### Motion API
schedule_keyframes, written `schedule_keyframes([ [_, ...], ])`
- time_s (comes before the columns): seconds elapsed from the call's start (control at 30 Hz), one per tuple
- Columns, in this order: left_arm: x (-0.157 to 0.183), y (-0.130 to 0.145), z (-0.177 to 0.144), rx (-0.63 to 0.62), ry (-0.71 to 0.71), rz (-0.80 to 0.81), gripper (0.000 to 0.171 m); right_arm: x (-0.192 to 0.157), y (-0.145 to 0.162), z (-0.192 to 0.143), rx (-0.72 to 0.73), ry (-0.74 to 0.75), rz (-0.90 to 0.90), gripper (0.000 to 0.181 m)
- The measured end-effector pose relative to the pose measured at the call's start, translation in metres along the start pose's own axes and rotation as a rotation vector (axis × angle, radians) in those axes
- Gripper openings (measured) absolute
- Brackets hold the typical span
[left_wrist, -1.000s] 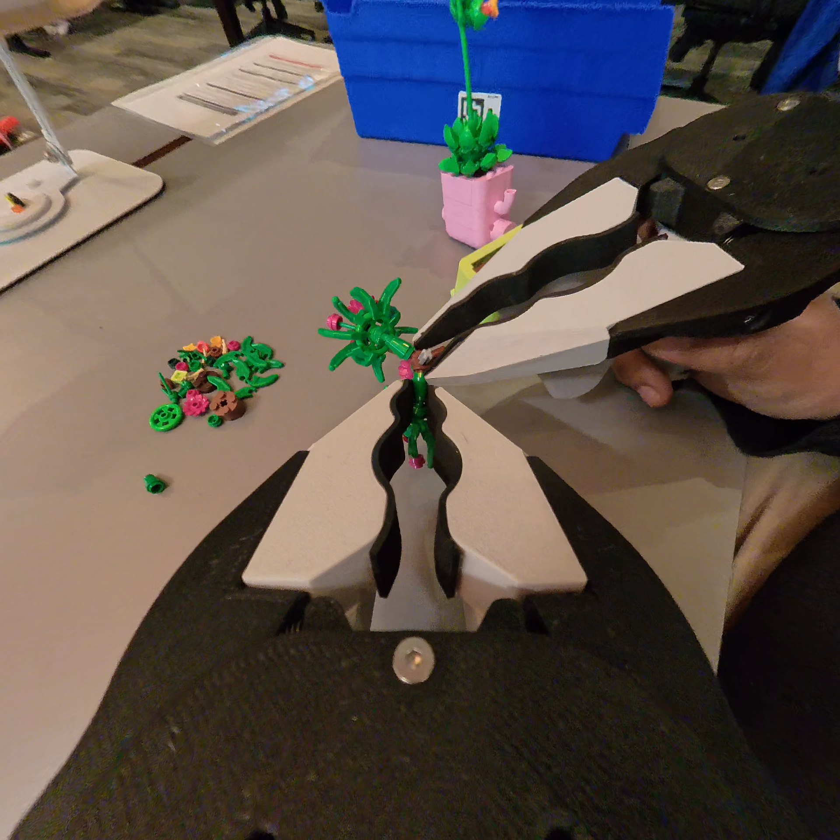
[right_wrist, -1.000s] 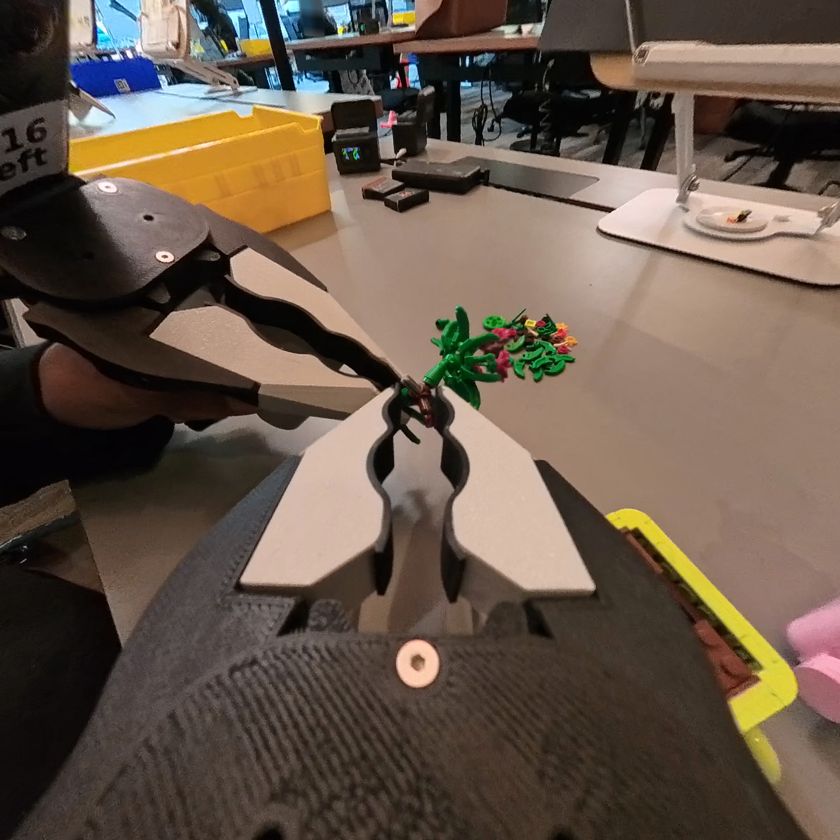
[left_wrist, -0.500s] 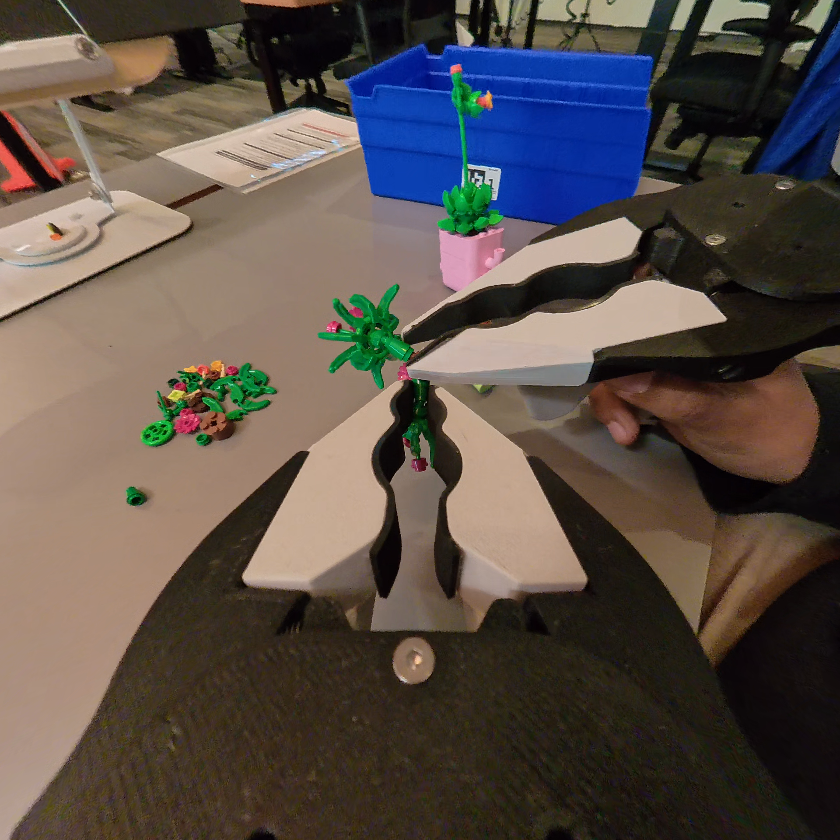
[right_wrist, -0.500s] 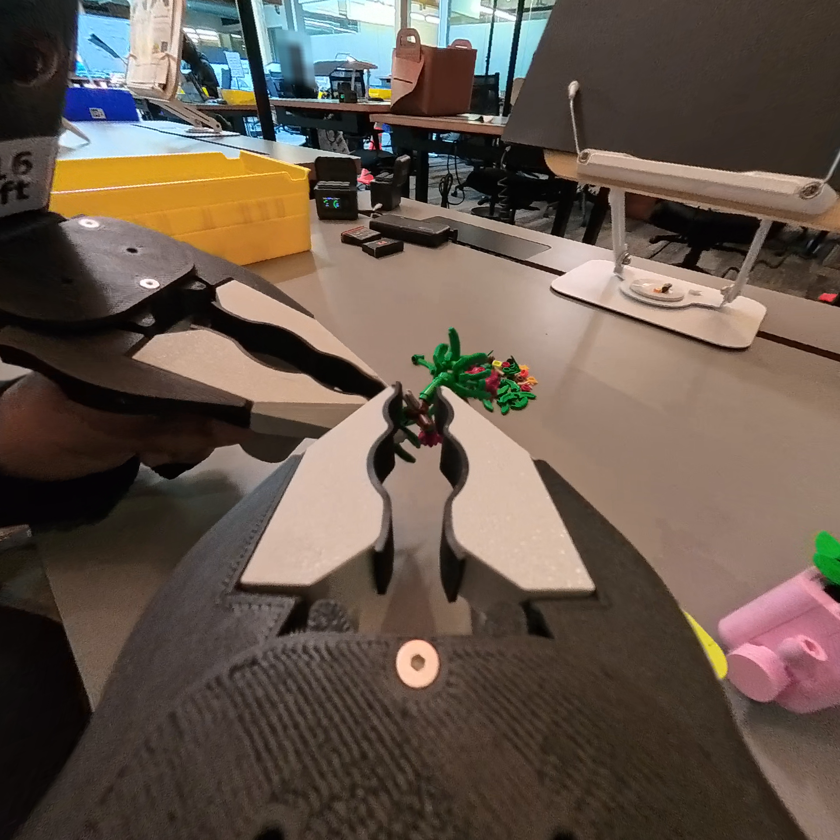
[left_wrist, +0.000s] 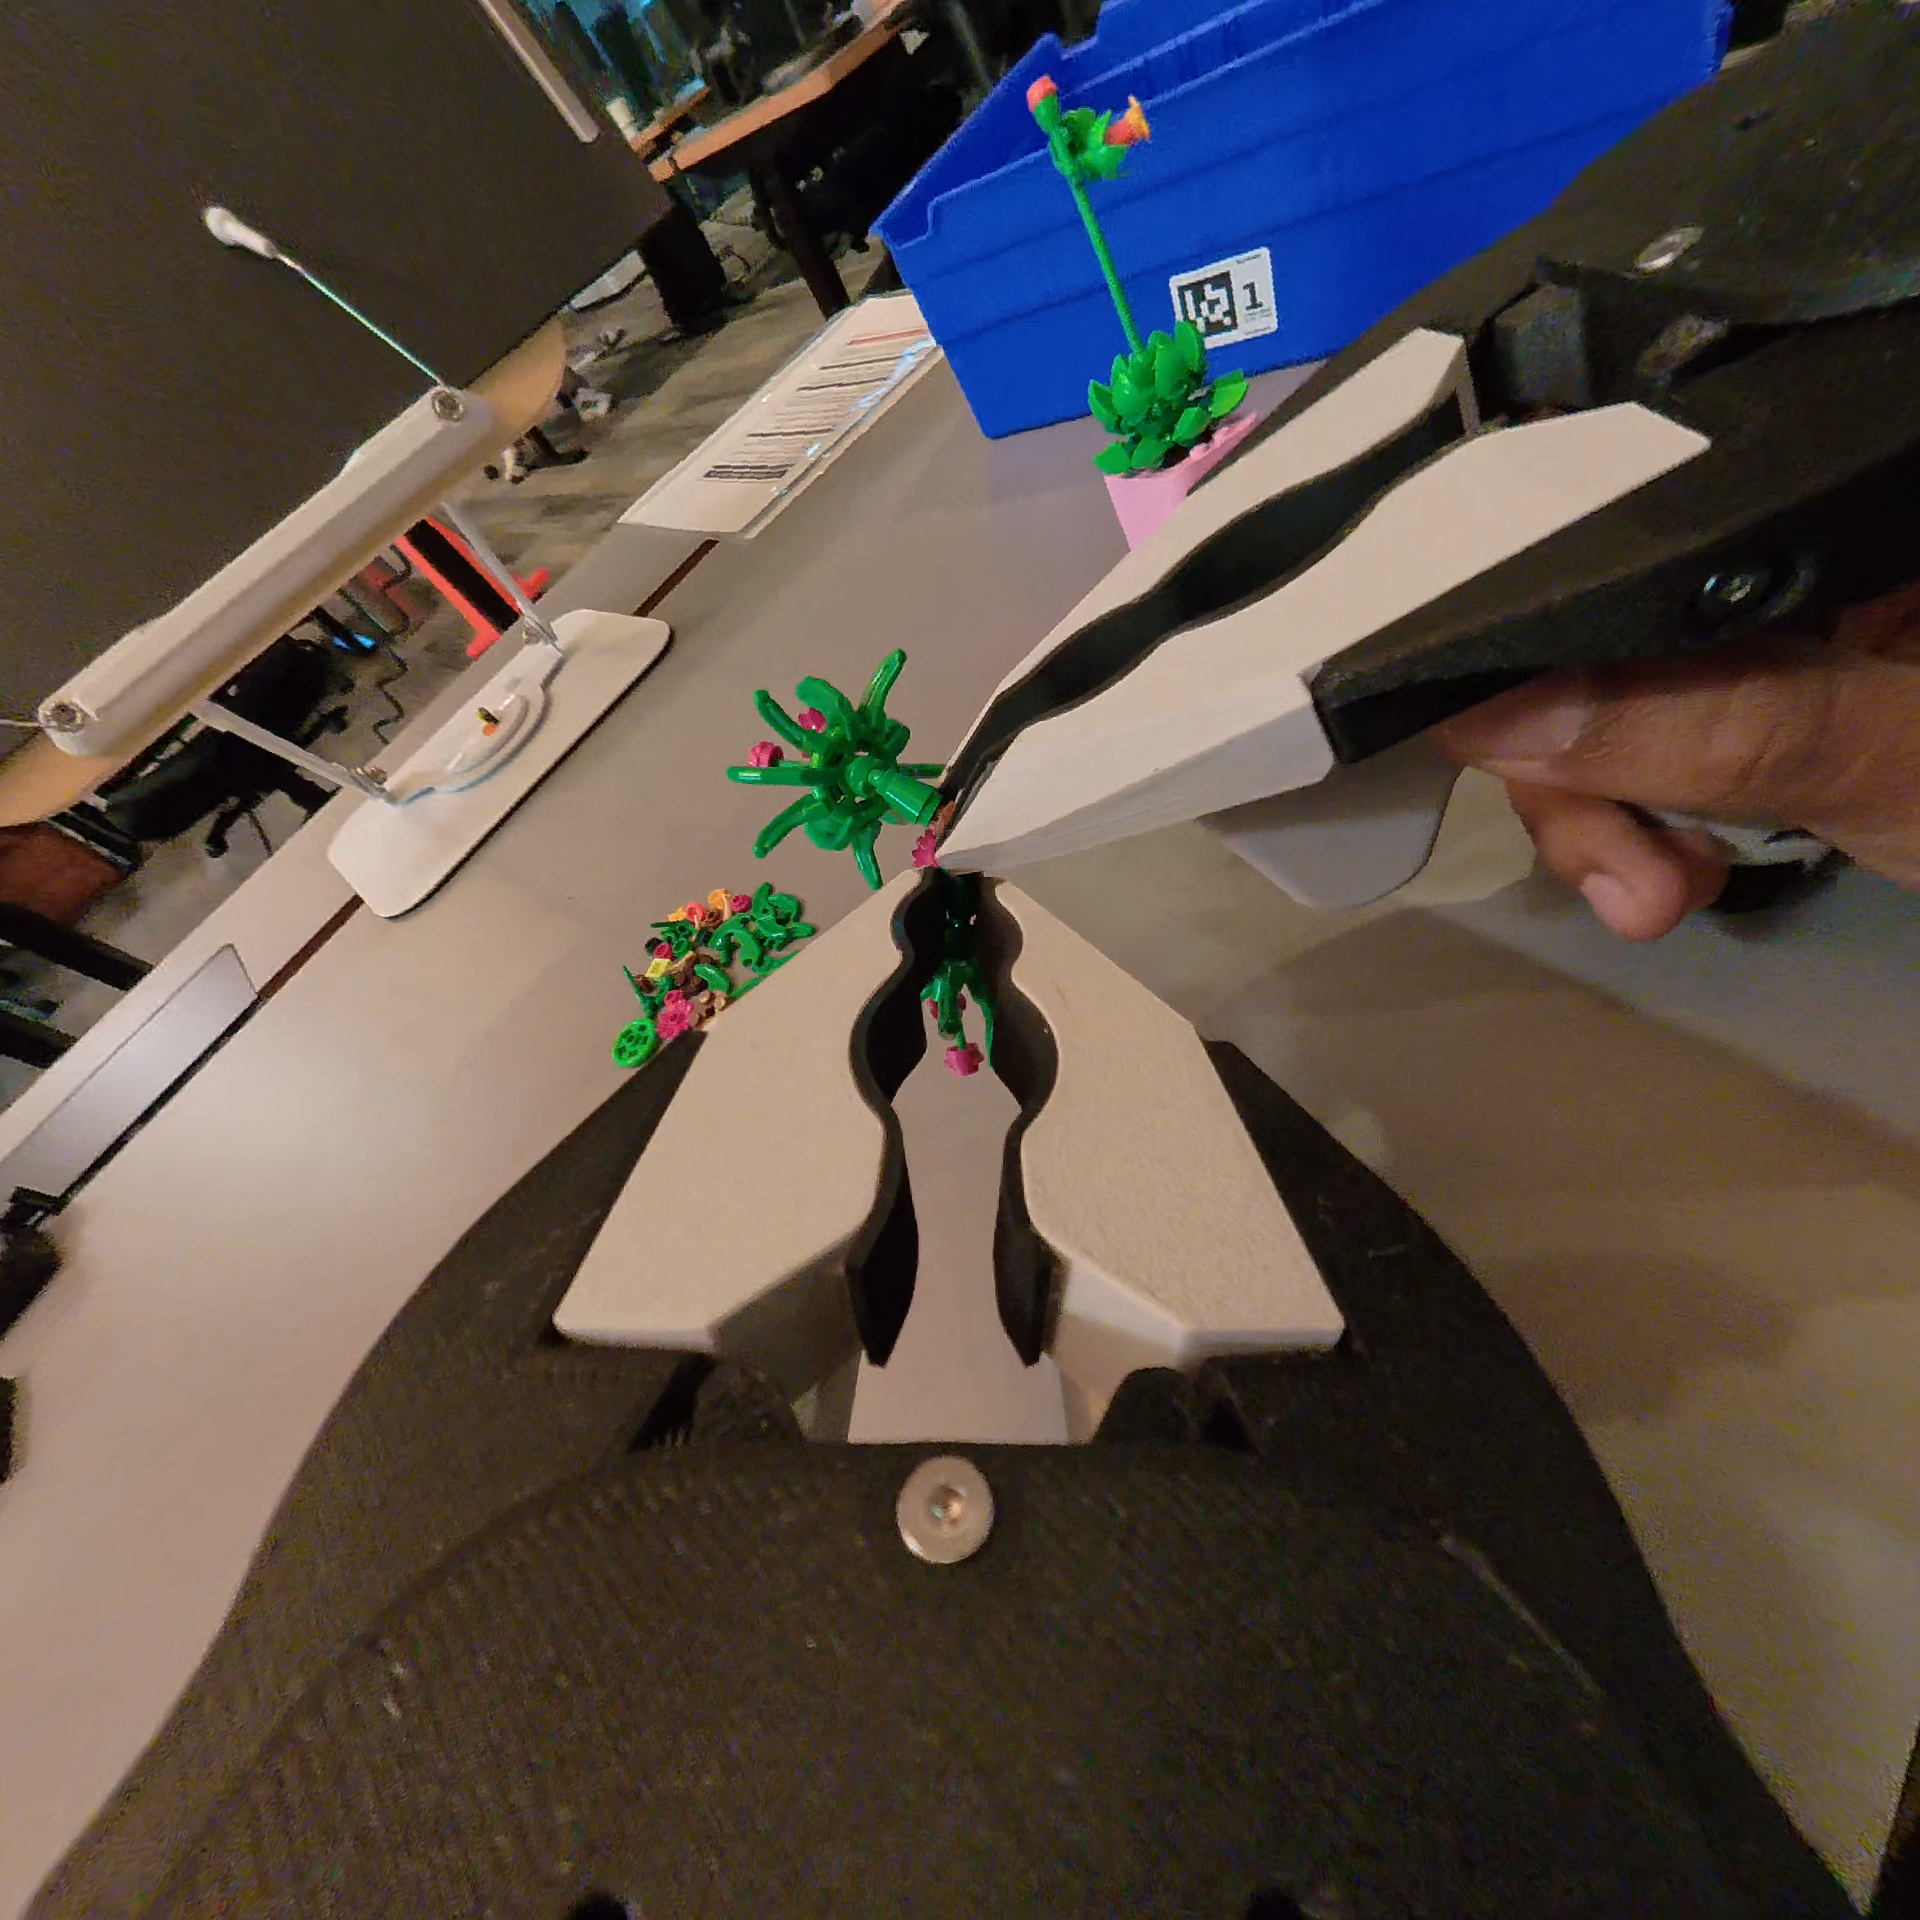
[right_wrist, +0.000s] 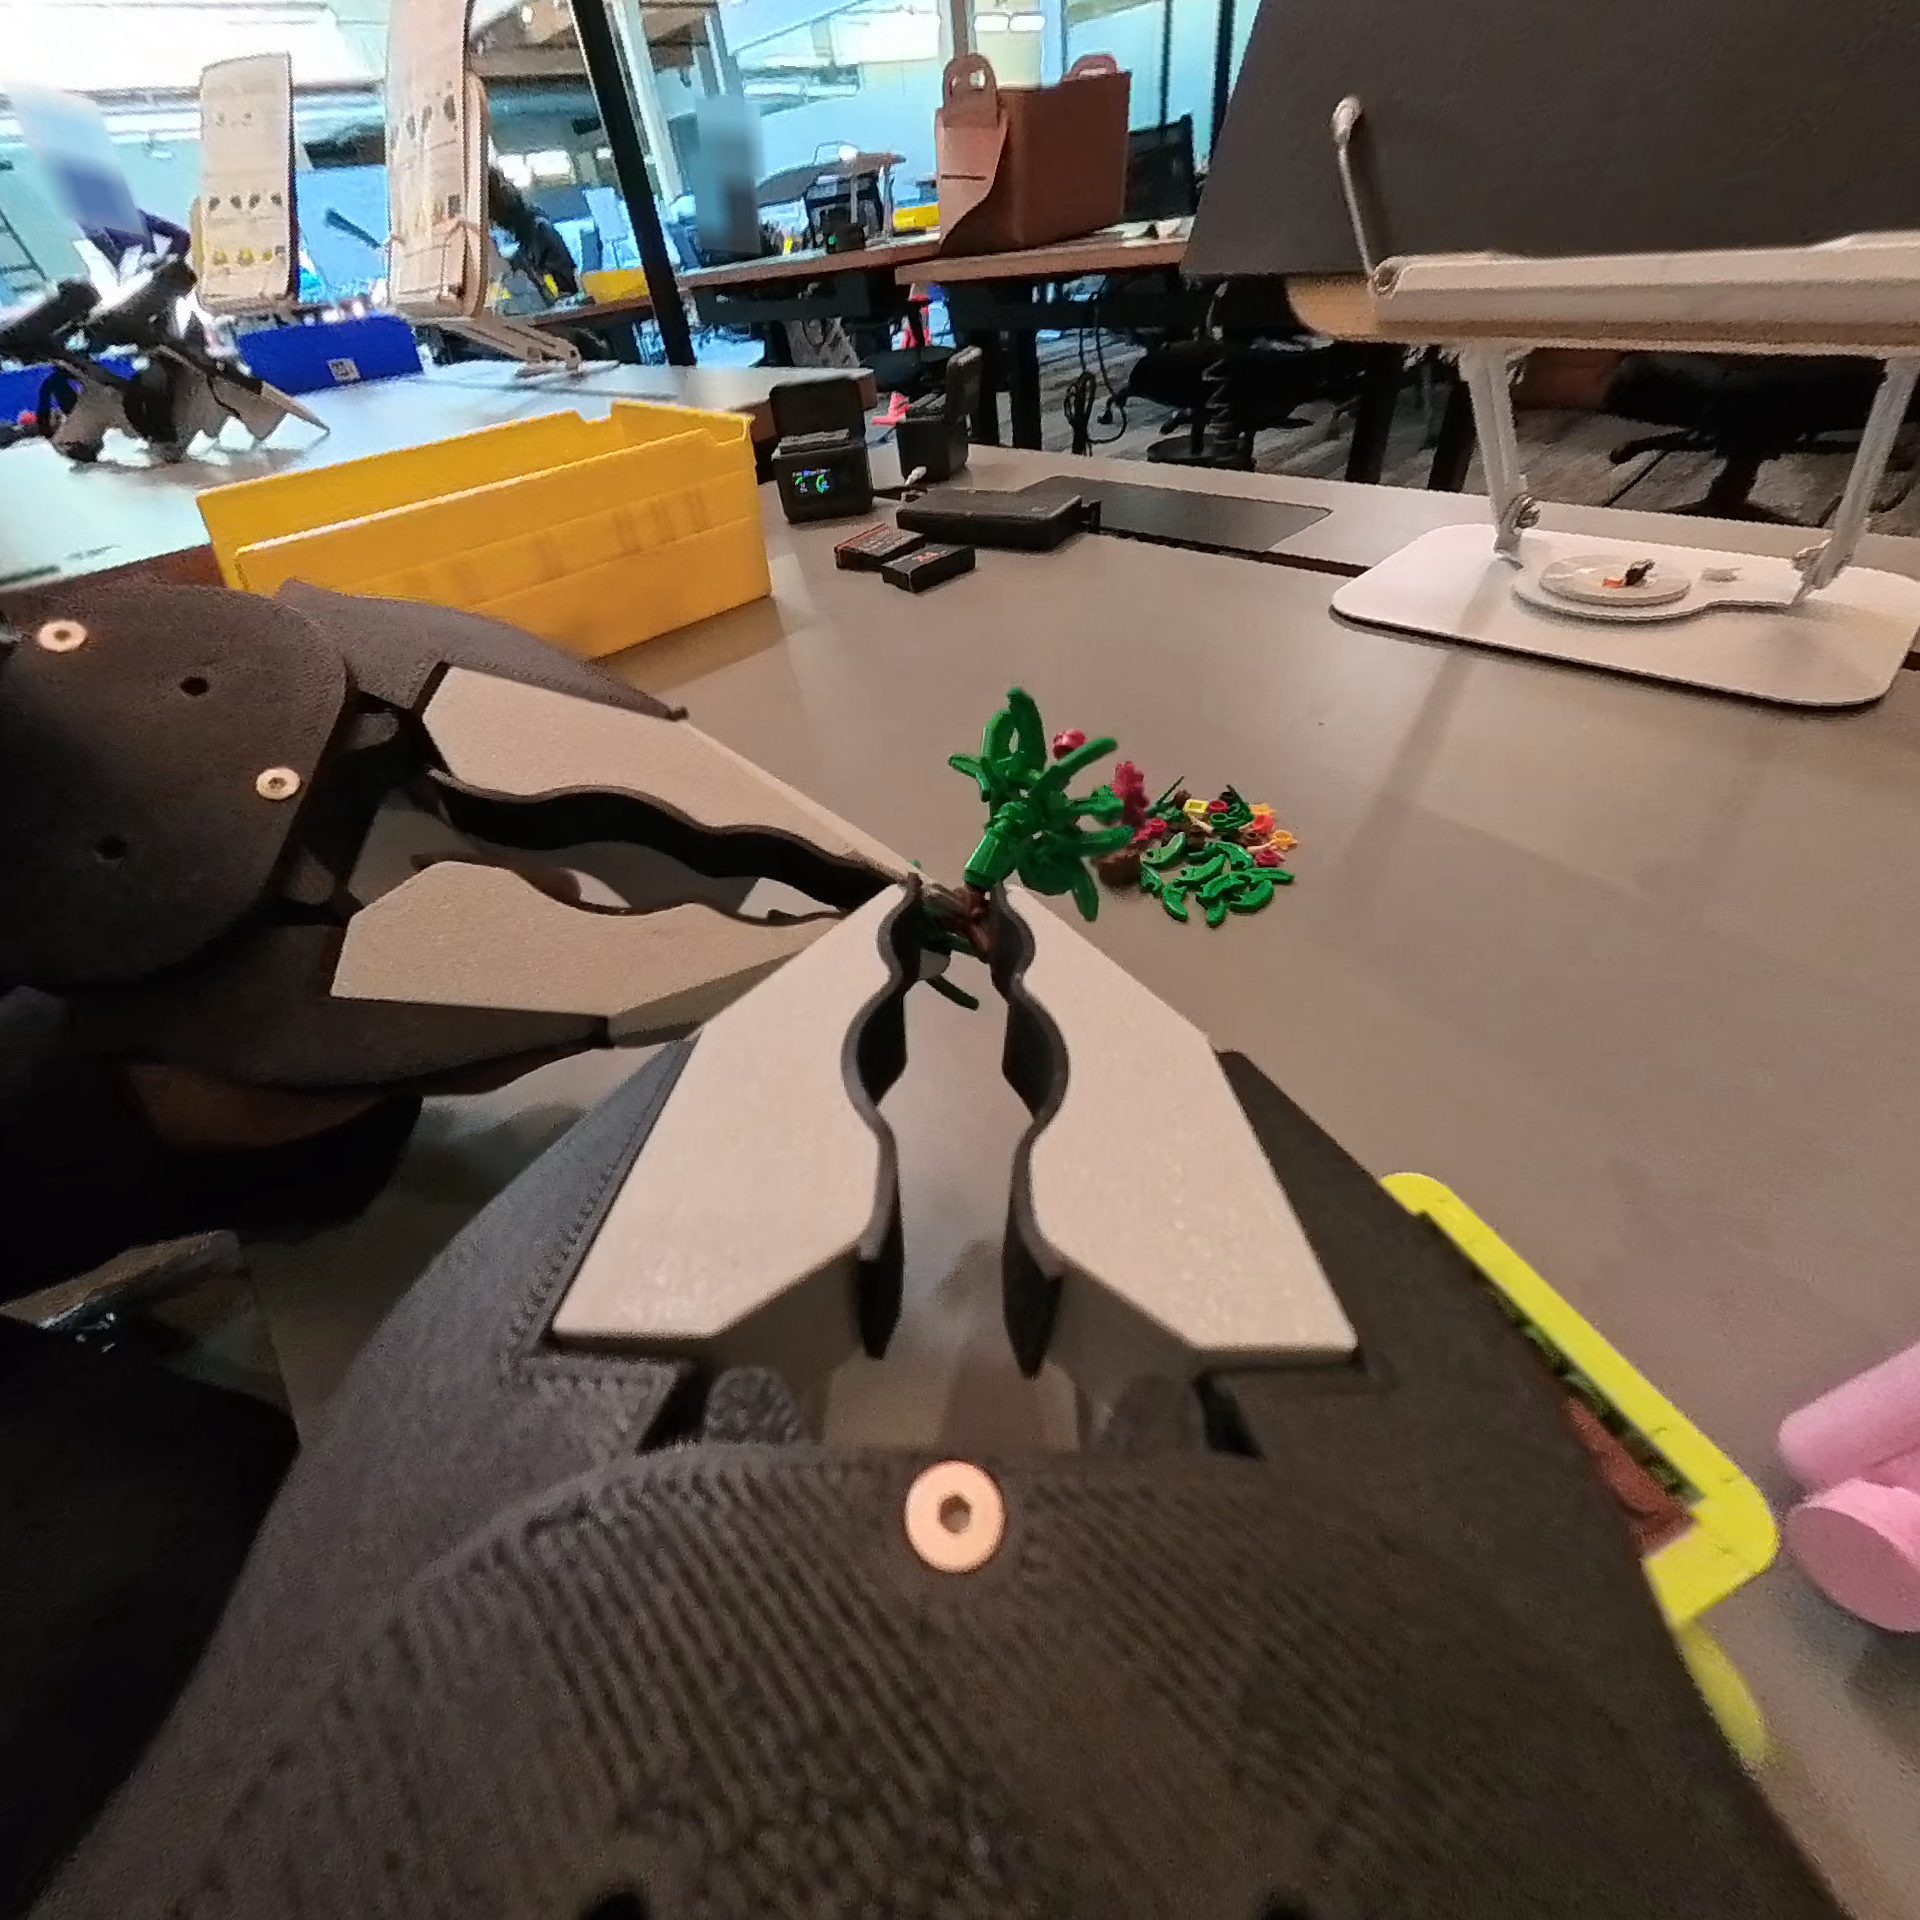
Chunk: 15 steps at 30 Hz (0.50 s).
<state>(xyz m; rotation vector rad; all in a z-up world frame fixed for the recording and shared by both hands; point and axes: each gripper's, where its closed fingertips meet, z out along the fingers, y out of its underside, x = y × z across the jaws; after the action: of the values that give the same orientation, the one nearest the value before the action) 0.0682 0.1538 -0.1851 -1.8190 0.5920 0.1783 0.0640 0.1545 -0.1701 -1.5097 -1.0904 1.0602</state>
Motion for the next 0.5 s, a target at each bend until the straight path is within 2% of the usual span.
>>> schedule_keyframes([
  [0.27, 0.003, -0.011, -0.002, 0.016, 0.007, -0.052, 0.003, 0.003, -0.009, -0.007, -0.001, 0.049, -0.086, 0.006],
  [0.5, 0.001, -0.004, -0.005, -0.009, 0.004, -0.084, 0.002, -0.001, -0.005, 0.0, -0.016, 0.054, -0.064, 0.006],
])
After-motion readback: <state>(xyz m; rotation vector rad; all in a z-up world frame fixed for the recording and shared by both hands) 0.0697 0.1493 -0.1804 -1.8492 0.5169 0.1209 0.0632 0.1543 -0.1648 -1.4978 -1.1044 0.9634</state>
